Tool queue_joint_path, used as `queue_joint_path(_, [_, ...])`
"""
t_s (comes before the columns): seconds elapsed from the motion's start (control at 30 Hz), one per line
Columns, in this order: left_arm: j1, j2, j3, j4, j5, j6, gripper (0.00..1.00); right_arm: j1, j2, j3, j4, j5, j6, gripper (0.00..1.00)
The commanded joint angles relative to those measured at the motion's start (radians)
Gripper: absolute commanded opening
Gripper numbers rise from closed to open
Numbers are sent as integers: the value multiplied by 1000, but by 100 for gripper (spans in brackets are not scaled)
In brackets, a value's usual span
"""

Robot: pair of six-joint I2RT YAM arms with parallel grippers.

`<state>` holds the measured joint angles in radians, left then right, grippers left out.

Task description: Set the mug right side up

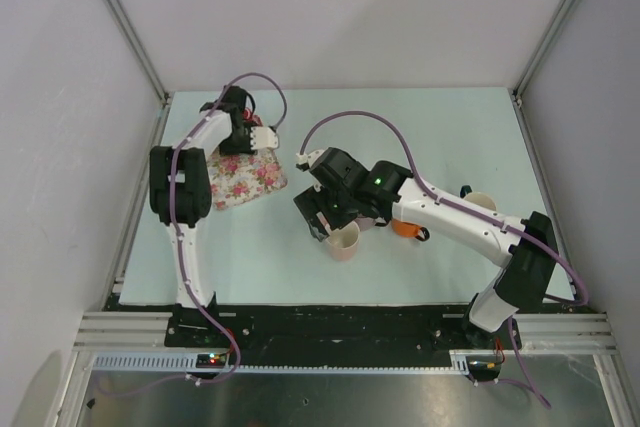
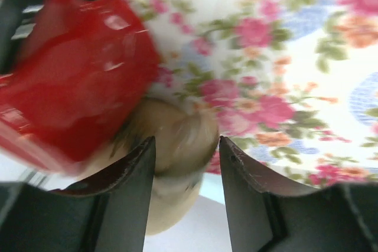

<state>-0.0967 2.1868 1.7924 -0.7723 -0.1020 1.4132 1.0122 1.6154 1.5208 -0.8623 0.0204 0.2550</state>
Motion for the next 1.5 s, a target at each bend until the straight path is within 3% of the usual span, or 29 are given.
queue_joint_path(0.0, [-4,-74,-116,-54,-12,70,50,-2,-28,26,5,-7,13,84])
queue_joint_path(0.1, [-3,-93,-127,-54,-5,81,49,-5,-26,27,16,-9,9,84])
queue_joint_path(0.3, [-4,-78,-65,-53,-32,133,56,-7,-19,31,24,-56,8,84])
queue_joint_path(0.5, [-4,-154,-158,-54,-79,300,77,-9,-15,27,22,-64,8,84])
queue_joint_path(0.63, [-3,-192,-208,-54,-92,403,82,-9,-4,31,23,-79,9,84])
queue_joint_path(0.9, [-3,-126,-110,-51,-95,422,73,-8,8,42,26,-110,8,84])
queue_joint_path(1.23, [-2,-56,-62,-41,-85,393,46,-12,8,53,19,-119,-1,84])
queue_joint_path(1.47, [0,-33,-100,-37,-97,380,42,-13,4,53,20,-126,2,84])
